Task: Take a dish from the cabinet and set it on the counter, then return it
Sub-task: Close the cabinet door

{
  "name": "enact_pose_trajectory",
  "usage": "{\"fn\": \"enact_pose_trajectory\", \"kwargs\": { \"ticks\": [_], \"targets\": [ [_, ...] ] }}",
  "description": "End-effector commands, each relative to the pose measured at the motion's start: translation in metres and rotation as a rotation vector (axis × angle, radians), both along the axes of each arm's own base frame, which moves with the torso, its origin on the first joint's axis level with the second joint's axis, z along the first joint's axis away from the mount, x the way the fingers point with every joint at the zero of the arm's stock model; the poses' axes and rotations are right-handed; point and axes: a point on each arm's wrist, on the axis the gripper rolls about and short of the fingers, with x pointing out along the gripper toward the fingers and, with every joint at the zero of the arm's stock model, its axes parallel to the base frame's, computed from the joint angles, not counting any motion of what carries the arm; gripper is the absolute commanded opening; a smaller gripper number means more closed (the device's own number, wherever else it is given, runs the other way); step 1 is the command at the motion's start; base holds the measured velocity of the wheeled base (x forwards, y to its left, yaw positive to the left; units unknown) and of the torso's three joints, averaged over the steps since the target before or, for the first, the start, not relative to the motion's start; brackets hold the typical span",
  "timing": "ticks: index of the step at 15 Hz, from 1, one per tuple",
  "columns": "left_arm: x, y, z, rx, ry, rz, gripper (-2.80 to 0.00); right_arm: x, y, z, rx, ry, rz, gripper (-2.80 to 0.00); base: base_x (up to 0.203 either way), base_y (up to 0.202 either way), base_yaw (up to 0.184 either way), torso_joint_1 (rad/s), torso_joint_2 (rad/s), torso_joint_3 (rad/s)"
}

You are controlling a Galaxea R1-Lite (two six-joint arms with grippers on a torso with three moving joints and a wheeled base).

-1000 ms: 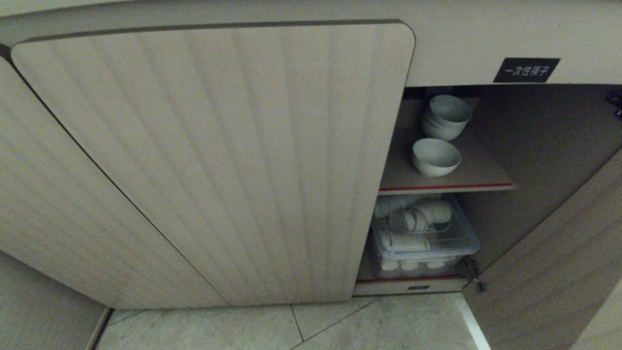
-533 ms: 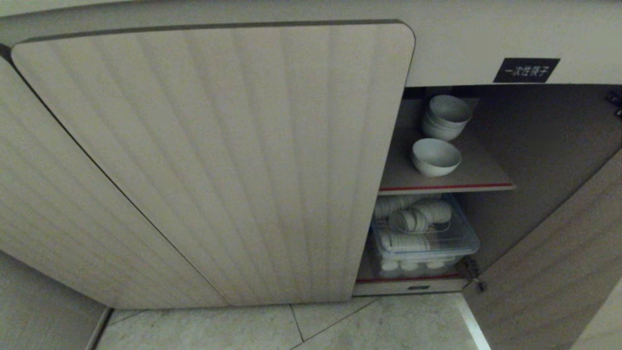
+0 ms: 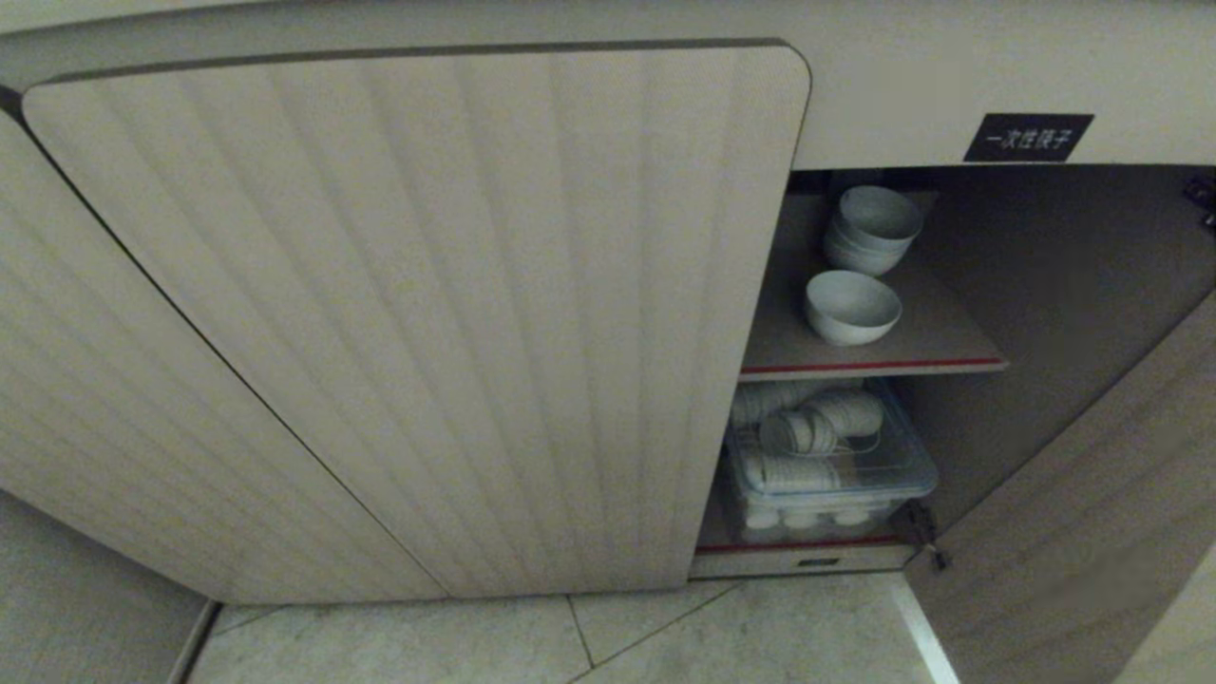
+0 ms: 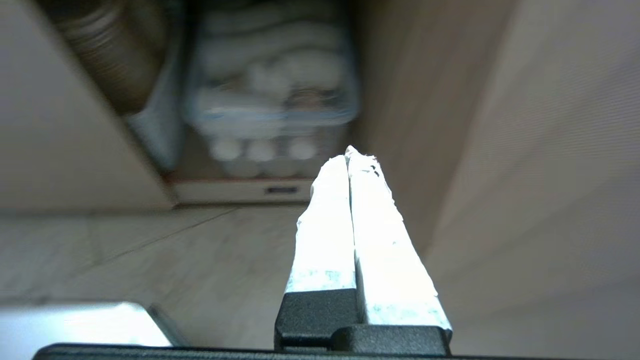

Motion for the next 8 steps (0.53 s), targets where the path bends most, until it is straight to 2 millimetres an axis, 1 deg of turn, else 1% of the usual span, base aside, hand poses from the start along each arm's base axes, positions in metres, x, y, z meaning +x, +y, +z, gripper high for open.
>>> {"fn": "enact_pose_trajectory", "kwargs": {
  "ticks": [1, 3, 8],
  "targets": [
    [0.0, 0.0, 0.0, 0.0, 0.0, 0.0, -2.8, -0.0054, 0.0001, -0.0033, 0.001, -0.044, 0.006, -2.8, 0.0, 0.0, 0.0, 0.0, 0.0, 0.0],
    [0.0, 0.0, 0.0, 0.0, 0.0, 0.0, -2.8, -0.0088, 0.0002, -0.0061, 0.011, -0.071, 0.01, -2.8, 0.0, 0.0, 0.0, 0.0, 0.0, 0.0],
    [0.0, 0.0, 0.0, 0.0, 0.0, 0.0, -2.8, -0.0089, 0.0002, -0.0057, 0.016, -0.072, 0.012, -2.8, 0.0, 0.0, 0.0, 0.0, 0.0, 0.0]
  ]
}}
